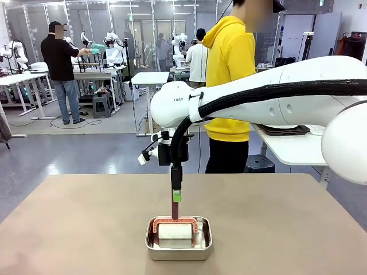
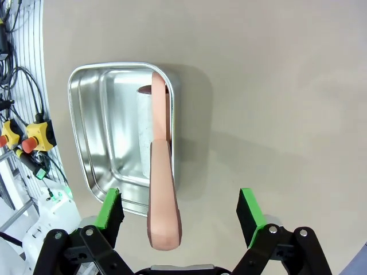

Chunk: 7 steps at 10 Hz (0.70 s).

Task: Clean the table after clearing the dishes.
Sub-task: When the right (or left) Handle tray is removed, use the right hand (or left hand) to clean the right (or left) side of the table with the Lint Roller.

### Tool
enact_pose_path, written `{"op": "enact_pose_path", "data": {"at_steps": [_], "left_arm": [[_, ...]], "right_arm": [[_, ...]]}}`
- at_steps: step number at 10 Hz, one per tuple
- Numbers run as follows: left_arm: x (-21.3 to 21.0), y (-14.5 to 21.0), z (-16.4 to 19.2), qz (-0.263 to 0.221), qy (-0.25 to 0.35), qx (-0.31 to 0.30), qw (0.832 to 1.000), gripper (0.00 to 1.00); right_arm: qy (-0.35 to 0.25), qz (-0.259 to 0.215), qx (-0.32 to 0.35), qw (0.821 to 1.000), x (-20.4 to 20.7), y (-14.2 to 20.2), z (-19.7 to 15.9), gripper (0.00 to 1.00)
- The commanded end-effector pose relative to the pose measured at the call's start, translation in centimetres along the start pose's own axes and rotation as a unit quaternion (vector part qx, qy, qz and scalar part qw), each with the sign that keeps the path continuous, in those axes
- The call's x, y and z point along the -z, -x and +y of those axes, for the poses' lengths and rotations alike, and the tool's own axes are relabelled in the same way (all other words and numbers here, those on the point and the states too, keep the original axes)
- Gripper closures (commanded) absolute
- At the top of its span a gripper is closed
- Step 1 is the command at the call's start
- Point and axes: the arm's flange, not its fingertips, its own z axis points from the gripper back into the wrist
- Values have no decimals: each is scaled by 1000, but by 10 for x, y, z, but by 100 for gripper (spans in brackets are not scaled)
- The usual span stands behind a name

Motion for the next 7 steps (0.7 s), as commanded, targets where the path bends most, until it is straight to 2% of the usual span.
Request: {"op": "enact_pose_path", "data": {"at_steps": [1,7], "left_arm": [[-1,2,0,-1,-2,4,1000,0],[-1,2,0,-1,-2,4,1000,0]], "right_arm": [[-6,-9,17,1000,-2,-8,2,0],[-6,-7,18,1000,-5,-6,4,57]]}}
